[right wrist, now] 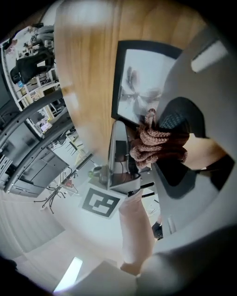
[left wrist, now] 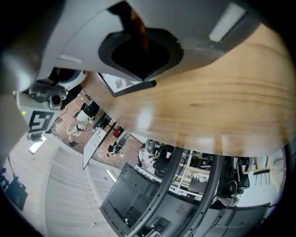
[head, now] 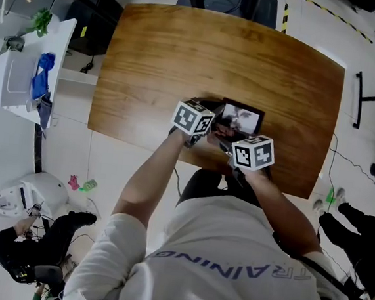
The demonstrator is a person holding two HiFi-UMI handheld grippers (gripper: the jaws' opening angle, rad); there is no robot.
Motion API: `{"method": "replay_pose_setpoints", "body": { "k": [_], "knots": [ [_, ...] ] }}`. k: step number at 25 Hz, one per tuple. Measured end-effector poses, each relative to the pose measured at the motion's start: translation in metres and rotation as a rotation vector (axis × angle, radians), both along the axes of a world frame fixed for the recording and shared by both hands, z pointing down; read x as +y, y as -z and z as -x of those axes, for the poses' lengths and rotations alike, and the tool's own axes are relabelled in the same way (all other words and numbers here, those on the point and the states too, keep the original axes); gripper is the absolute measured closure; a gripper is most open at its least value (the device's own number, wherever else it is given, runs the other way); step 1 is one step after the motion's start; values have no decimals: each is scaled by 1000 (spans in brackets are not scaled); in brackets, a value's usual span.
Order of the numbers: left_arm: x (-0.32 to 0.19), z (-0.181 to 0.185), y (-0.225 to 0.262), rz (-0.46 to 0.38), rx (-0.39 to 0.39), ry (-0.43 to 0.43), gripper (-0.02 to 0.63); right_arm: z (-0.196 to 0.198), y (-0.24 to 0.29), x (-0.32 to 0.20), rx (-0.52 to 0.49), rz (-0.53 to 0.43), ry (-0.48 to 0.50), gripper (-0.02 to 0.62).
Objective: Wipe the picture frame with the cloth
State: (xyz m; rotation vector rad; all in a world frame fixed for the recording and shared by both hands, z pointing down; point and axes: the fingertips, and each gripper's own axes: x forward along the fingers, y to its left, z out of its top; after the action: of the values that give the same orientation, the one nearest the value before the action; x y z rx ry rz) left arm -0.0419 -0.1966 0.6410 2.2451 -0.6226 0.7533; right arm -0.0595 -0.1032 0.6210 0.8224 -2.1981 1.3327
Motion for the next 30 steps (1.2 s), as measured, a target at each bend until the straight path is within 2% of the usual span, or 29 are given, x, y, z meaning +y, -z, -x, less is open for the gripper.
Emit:
{"method": "replay_pose_setpoints", "body": {
  "k": [3,11,20,30],
  "knots": [
    [-1,-1,2,-1,0,2,600,3,-9,-3,1,22,-19,463],
    [-1,1,1,1,6,8,600,-19,-14,-10,-50,78,-136,463],
    [-1,1,-1,-7,6,18,600,-81,-15,-1,-54,105,-277,463],
    [-1,1,0,-8,4,29,600,-133,-14,12,0,84,-337,463]
  ]
}}
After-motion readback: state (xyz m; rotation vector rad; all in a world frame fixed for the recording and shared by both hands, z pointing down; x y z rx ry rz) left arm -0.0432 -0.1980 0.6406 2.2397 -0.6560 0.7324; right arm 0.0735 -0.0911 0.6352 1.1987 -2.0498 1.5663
